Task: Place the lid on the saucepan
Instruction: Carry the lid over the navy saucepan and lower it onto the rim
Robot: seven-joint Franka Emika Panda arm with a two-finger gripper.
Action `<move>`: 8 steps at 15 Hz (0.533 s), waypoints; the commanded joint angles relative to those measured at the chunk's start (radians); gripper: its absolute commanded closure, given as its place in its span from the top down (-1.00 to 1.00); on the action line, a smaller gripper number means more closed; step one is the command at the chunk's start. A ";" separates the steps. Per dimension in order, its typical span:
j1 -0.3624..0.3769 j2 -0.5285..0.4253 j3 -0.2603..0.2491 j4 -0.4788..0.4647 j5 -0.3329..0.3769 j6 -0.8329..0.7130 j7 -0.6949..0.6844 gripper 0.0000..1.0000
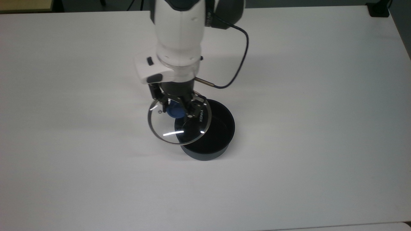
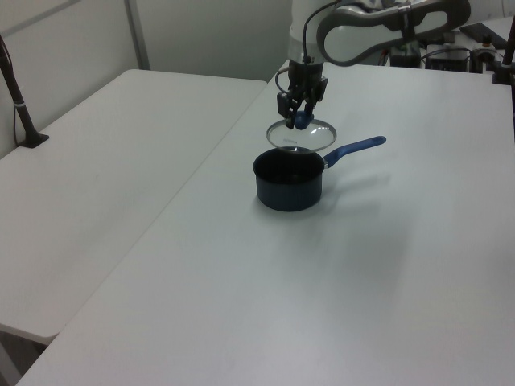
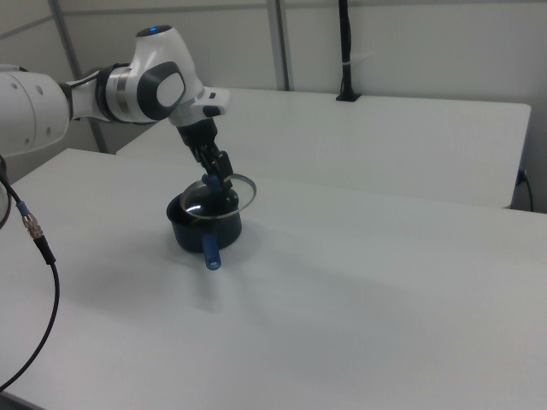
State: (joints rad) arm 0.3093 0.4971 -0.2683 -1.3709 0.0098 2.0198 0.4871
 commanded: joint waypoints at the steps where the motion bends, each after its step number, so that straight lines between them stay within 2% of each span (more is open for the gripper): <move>1: 0.027 0.044 -0.014 0.058 -0.016 -0.016 0.045 0.03; 8: 0.071 0.060 -0.005 0.059 -0.019 -0.003 0.073 0.03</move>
State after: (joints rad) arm 0.3595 0.5422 -0.2668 -1.3342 0.0098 2.0199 0.5287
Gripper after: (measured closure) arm 0.392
